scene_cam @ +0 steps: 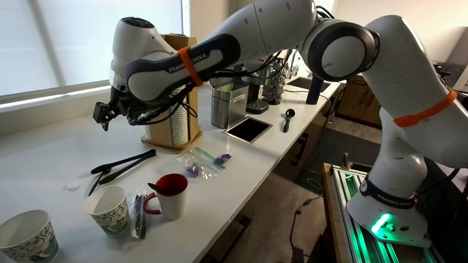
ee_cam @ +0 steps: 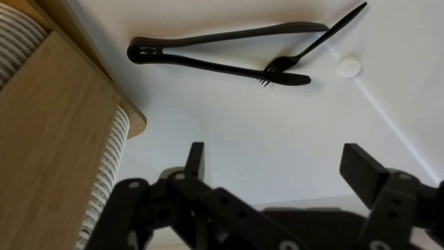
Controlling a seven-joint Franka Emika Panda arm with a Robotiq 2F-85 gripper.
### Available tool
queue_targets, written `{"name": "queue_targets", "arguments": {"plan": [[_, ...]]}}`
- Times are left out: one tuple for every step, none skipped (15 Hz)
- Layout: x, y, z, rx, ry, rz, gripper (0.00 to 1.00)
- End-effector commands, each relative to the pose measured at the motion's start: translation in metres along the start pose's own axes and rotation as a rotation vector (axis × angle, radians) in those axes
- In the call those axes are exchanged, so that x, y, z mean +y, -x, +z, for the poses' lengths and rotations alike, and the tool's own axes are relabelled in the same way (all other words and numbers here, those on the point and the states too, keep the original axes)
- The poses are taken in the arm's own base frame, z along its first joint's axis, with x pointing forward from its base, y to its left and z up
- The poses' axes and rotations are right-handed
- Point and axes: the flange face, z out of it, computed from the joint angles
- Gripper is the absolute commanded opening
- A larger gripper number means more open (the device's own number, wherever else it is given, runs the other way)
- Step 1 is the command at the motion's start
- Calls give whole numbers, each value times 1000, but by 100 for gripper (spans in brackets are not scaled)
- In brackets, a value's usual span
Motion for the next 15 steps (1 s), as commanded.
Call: {"name": "queue_targets", "arguments": {"plan": [[-7,-4,-3,-76,-35,168,100],[-9,-4,-3,-103,-29,209,100],[-11,-5,-3,-125,-27,252,100],[-12,-6,-2,-154,-29,294,100],[-14,-7,-1,-171,-29,340,100],[-14,-7,-1,-194,-32,385,100],[-12,-9,1,-213,-30,429,100],[-6,-13,3,-223,-25,476,100],[1,-17,5,-234,-23,524,100],[6,-19,10,-237,-18,573,100],[16,-24,14,-230,-9,623,100],[25,-28,20,-223,-3,673,100],[34,-32,23,-215,11,723,100],[39,-32,28,-210,37,771,100],[35,-29,18,-198,18,677,100]]}}
